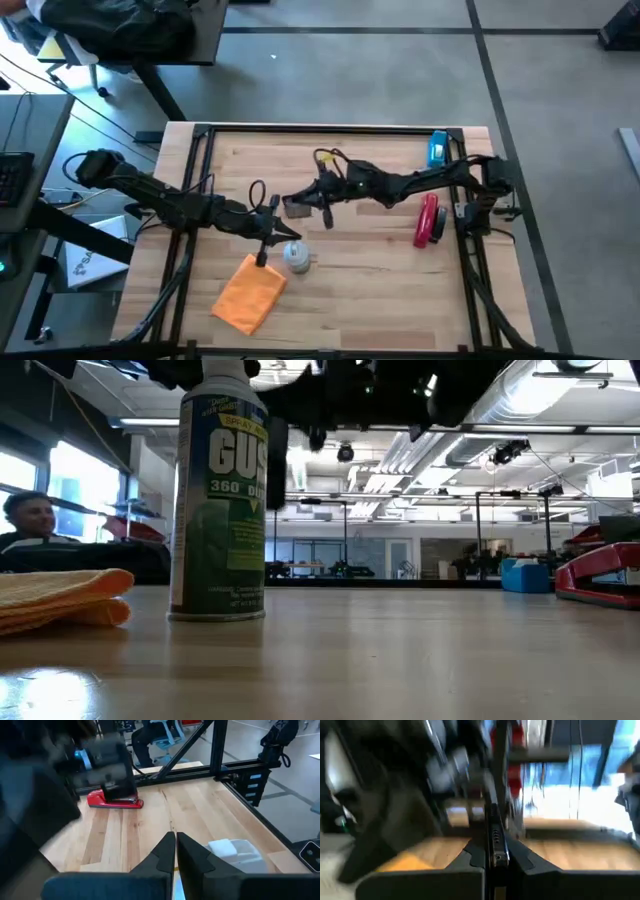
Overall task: Apply microfiber cloth
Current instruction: Spray the cellphone using the spray bottle
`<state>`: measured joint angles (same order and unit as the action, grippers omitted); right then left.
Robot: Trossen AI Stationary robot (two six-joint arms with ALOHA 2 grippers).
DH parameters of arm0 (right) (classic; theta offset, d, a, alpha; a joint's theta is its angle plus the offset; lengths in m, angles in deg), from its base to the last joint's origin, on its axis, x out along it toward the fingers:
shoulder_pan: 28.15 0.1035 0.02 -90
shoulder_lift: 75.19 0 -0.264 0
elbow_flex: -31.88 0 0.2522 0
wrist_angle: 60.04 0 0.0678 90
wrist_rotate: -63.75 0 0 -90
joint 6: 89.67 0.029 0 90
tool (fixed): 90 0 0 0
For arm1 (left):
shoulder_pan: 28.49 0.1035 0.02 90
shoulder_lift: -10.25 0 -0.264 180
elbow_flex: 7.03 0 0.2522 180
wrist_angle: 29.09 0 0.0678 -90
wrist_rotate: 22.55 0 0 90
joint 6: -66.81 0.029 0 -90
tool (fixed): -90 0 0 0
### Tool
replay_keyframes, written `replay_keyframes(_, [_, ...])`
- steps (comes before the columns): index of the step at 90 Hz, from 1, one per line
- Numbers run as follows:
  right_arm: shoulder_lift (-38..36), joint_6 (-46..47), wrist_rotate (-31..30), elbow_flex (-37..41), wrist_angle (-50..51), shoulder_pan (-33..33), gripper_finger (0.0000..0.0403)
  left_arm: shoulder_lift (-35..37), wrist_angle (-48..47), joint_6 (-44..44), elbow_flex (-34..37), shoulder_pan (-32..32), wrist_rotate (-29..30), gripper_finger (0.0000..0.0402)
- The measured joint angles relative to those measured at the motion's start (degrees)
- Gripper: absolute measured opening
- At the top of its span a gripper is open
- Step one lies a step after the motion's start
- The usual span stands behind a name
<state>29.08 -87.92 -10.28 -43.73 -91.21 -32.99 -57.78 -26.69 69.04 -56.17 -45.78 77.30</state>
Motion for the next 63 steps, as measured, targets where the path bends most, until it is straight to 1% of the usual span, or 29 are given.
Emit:
replay_keyframes(5, [0.00, 1.05, 1.49, -0.10, -4.34, -0.23, 0.0000, 0.04, -0.14, -0.03, 0.00, -0.04, 0.30, 0.0000])
replay_keyframes(12, [0.00, 1.31, 3.58, -1.35, -6.42, -0.47, 0.0000, 0.02, -0.16, -0.09, 0.00, -0.03, 0.24, 0.0000])
replay_keyframes(19, [0.00, 0.79, 4.66, -2.70, -6.37, -0.41, 0.0000, 0.02, -0.18, -0.10, 0.00, -0.03, 0.10, 0.0000])
replay_keyframes(28, [-0.08, -0.72, 4.40, -3.40, -4.22, -0.41, 0.0000, 0.02, -0.16, -0.23, 0.00, -0.01, 0.07, 0.0000])
replay_keyframes(42, [-0.11, -3.08, 1.02, -3.43, 2.39, -0.42, 0.0000, 0.06, -0.31, -0.49, 0.04, 0.04, 0.65, 0.0000])
replay_keyframes(56, [-0.04, -6.90, -4.06, -3.43, 9.13, -0.47, 0.0000, -0.03, -0.05, -0.29, 0.01, 0.09, 0.99, 0.0000])
replay_keyframes(63, [0.10, -8.30, -9.53, -3.43, 11.01, -0.61, 0.0000, -0.09, 0.22, 0.25, -0.11, 0.01, -0.85, 0.0000])
